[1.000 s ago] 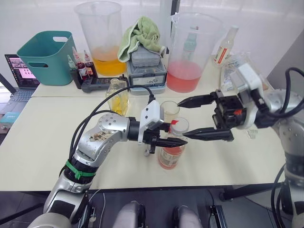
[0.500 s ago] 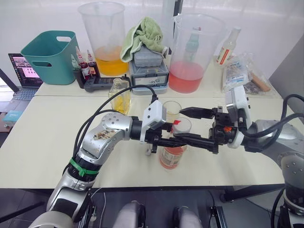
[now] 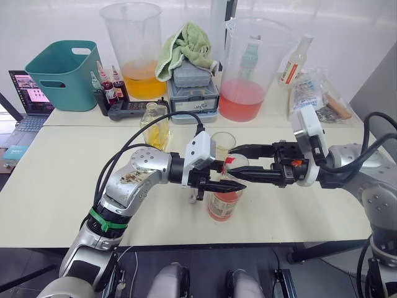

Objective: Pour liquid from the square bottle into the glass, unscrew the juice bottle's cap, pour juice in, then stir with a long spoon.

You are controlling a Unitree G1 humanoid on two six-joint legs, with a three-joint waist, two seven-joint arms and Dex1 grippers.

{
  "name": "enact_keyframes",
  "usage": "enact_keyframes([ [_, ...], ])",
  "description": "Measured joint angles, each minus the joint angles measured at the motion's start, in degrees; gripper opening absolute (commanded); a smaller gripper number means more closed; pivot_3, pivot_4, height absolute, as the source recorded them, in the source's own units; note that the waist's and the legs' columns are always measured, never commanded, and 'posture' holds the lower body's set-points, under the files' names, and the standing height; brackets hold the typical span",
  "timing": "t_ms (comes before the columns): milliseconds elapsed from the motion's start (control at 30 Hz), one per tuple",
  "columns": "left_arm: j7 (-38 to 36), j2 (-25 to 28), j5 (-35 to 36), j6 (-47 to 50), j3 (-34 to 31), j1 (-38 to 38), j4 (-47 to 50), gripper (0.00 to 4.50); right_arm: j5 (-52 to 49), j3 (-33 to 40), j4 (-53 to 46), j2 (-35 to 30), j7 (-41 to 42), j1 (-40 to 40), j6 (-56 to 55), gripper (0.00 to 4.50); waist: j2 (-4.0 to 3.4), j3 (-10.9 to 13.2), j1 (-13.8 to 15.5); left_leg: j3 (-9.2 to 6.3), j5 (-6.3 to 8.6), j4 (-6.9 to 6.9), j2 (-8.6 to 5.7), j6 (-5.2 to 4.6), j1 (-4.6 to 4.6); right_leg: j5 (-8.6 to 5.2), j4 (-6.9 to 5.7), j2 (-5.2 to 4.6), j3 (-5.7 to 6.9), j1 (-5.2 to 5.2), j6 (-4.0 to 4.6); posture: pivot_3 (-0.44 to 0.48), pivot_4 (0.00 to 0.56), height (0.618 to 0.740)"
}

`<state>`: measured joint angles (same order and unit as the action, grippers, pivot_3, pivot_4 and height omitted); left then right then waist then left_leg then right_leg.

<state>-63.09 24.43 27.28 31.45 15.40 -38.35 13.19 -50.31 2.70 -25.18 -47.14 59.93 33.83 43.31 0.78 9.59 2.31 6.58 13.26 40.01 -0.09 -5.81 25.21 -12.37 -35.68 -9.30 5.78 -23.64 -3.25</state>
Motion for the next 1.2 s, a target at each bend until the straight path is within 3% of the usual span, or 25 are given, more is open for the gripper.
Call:
enact_keyframes([
  [267, 0.82, 0.55, -0.02, 0.23, 0.21, 0.58, 1.63, 1.47, 7.55, -7.71, 12.37, -0.10, 17.60, 9.44, -8.49, 1.67, 0.00, 0.00, -0.22, -0.01, -0.01, 0.01, 0.01, 0.02, 0.00, 0.00, -0.02, 0.02, 0.00, -0.02, 0.00, 0.000, 0.150, 0.739],
  [467, 1.30, 0.58, 0.11, 0.80, 0.13, 0.59, 1.79, 1.47, 9.48, -10.04, 17.93, 1.17, 23.79, 14.06, -9.28, 1.67, 0.00, 0.00, -0.19, 0.00, -0.01, 0.01, 0.00, 0.03, 0.00, 0.00, -0.05, -0.02, 0.01, -0.06, 0.01, 0.000, 0.150, 0.739],
  [633, 1.56, 0.45, 0.13, 0.97, 0.22, 0.58, 1.96, 1.47, 8.62, -10.09, 19.11, 1.10, 24.75, 15.26, -6.39, 1.67, 0.00, 0.00, -0.17, 0.00, -0.01, -0.01, 0.00, 0.04, 0.01, 0.01, -0.06, -0.06, 0.01, -0.09, 0.01, 0.000, 0.150, 0.739],
  [967, 0.87, 0.15, 0.06, 0.06, 0.37, 0.44, 1.23, 1.47, 0.72, -0.62, 19.51, -1.28, 21.21, 20.75, 3.52, 1.58, -0.01, 0.00, -0.05, -0.01, 0.00, -0.05, 0.00, 0.06, 0.01, 0.02, -0.05, -0.17, 0.01, -0.13, 0.02, 0.000, 0.150, 0.739],
  [1200, 0.72, -0.25, -0.16, -0.42, 0.57, 0.42, 0.89, 1.47, 10.47, 4.56, 28.43, -5.69, 13.82, 15.56, -4.06, 1.58, 0.00, 0.00, 0.17, 0.03, -0.01, -0.04, -0.03, 0.05, 0.01, 0.01, -0.01, -0.15, 0.05, -0.04, 0.02, 0.000, 0.150, 0.739],
])
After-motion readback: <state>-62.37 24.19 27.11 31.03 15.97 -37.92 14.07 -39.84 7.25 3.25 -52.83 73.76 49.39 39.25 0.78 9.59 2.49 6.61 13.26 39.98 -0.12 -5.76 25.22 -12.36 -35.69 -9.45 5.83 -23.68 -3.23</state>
